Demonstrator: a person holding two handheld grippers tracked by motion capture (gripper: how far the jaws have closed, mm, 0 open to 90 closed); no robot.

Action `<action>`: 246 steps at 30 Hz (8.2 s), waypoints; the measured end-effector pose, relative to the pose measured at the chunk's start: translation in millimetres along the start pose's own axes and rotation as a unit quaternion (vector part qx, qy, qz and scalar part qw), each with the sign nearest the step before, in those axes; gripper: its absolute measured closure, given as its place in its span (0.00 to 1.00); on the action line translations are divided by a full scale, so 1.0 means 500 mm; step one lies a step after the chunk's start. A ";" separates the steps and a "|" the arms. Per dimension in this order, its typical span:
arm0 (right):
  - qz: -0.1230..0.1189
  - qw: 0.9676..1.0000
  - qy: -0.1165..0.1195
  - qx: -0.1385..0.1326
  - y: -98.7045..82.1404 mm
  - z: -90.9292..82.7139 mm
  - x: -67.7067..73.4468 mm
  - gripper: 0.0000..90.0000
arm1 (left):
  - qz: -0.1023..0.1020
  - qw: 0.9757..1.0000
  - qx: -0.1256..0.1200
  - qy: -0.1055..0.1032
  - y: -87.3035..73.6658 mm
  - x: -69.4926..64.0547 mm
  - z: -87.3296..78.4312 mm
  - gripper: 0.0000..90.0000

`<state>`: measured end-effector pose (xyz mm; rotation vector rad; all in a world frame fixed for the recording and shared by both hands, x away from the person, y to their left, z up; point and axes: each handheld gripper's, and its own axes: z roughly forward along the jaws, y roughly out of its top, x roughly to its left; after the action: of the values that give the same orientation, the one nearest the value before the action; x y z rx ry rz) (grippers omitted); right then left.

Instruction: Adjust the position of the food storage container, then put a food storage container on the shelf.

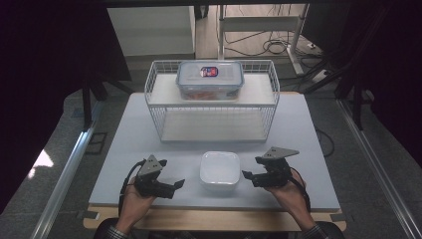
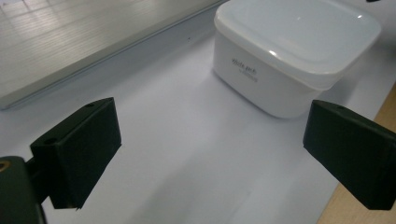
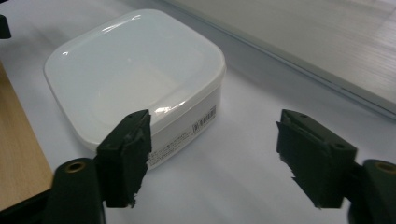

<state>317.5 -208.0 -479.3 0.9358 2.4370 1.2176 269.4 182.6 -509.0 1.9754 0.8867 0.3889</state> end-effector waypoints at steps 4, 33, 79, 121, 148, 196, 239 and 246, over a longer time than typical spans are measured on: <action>-0.001 1.000 0.014 -0.004 -0.006 -0.003 0.000 0.15 | 0.005 1.000 0.004 0.002 -0.002 0.000 0.003 0.04; 0.019 0.999 0.044 0.023 0.018 0.022 0.017 0.08 | -0.006 0.998 0.015 -0.054 0.060 -0.005 0.050 0.15; 0.158 0.982 0.085 0.049 0.055 0.034 -0.001 0.88 | -0.154 0.978 0.047 -0.131 0.095 0.002 0.090 0.88; 0.057 0.995 0.056 -0.067 0.218 -0.061 0.020 0.88 | -0.070 0.996 -0.028 -0.055 0.249 -0.005 -0.028 0.88; 0.040 0.989 0.046 -0.132 0.354 -0.115 0.004 0.88 | -0.036 0.996 -0.075 -0.020 0.397 0.017 -0.108 0.88; 0.094 0.982 0.030 -0.162 0.533 -0.092 -0.086 0.85 | -0.074 0.992 -0.101 -0.008 0.559 0.131 -0.078 0.75; 0.113 0.983 -0.018 -0.146 0.578 -0.031 -0.113 0.67 | -0.096 0.990 -0.100 0.035 0.596 0.168 -0.034 0.55; 0.120 0.982 -0.013 -0.145 0.579 -0.029 -0.112 0.66 | -0.100 0.989 -0.100 0.042 0.600 0.177 -0.032 0.51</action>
<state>477.7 -125.5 -245.5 1.1687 2.0938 1.5766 450.9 157.0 -255.2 1.6802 1.0481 0.4300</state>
